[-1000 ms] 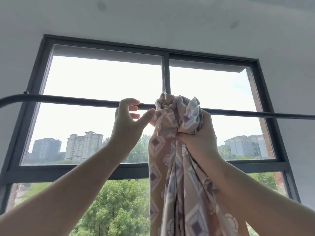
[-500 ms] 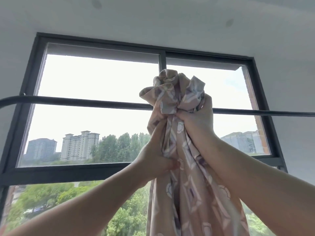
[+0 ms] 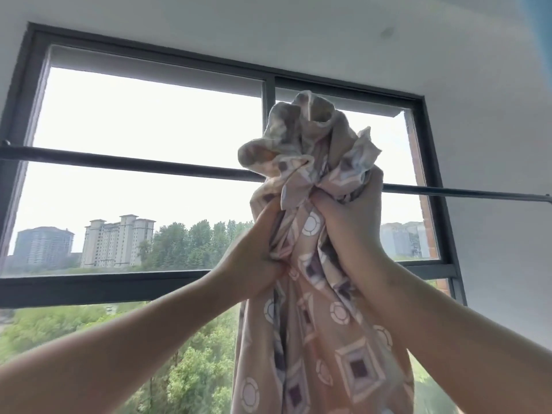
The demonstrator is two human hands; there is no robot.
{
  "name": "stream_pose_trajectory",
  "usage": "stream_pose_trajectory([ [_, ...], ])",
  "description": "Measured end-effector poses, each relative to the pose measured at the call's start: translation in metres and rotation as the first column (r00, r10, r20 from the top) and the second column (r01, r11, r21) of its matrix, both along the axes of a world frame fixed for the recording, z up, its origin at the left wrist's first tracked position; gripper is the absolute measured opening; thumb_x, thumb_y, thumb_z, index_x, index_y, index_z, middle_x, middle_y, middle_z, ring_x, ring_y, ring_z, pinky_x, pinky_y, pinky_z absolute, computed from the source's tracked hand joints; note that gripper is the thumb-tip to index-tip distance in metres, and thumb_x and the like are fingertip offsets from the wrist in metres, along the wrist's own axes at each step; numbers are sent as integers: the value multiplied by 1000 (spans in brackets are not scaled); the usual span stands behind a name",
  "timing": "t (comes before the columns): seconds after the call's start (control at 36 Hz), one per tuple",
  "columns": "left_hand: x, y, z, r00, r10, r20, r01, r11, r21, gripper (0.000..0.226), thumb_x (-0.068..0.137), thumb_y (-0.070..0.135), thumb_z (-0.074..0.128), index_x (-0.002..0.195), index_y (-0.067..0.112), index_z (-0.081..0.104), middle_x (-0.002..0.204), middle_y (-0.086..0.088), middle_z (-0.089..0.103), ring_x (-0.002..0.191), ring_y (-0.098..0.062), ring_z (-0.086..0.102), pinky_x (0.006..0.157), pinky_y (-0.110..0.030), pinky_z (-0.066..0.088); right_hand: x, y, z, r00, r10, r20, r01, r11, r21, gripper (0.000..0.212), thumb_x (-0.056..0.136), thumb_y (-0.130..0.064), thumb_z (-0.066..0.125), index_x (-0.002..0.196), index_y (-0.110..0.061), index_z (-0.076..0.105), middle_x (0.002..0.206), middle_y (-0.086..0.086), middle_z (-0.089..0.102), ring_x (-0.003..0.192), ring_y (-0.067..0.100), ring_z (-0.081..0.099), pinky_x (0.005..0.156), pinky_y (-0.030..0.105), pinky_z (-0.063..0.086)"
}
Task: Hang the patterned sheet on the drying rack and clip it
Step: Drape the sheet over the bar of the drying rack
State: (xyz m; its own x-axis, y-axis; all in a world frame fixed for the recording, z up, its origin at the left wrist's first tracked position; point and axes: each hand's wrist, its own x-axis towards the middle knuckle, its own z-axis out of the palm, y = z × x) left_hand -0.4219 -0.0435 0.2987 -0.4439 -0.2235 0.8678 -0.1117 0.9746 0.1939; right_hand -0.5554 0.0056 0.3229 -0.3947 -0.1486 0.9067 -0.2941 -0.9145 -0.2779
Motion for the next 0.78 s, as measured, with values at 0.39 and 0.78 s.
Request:
stream_pose_trajectory([
  [0.39, 30, 12, 78, 920, 312, -236, -364, 904, -225, 78, 77, 2, 62, 136, 40, 27, 82, 28, 54, 71, 5, 56, 58, -4, 41, 1, -1, 53, 843, 88, -531, -43, 994, 96, 88, 65, 0, 79, 134, -25, 31, 98, -20, 61, 79, -11, 63, 67, 11, 51],
  [0.78, 43, -26, 146, 882, 342, -324, -434, 857, -279, 78, 78, -1, 46, 141, 38, 21, 104, 0, 59, 92, -27, 58, 80, -32, 46, 27, -59, 125, 828, -262, -495, 216, 965, -149, 83, 84, -4, 50, 147, -37, 7, 141, -4, 46, 123, 17, 50, 101, 36, 42],
])
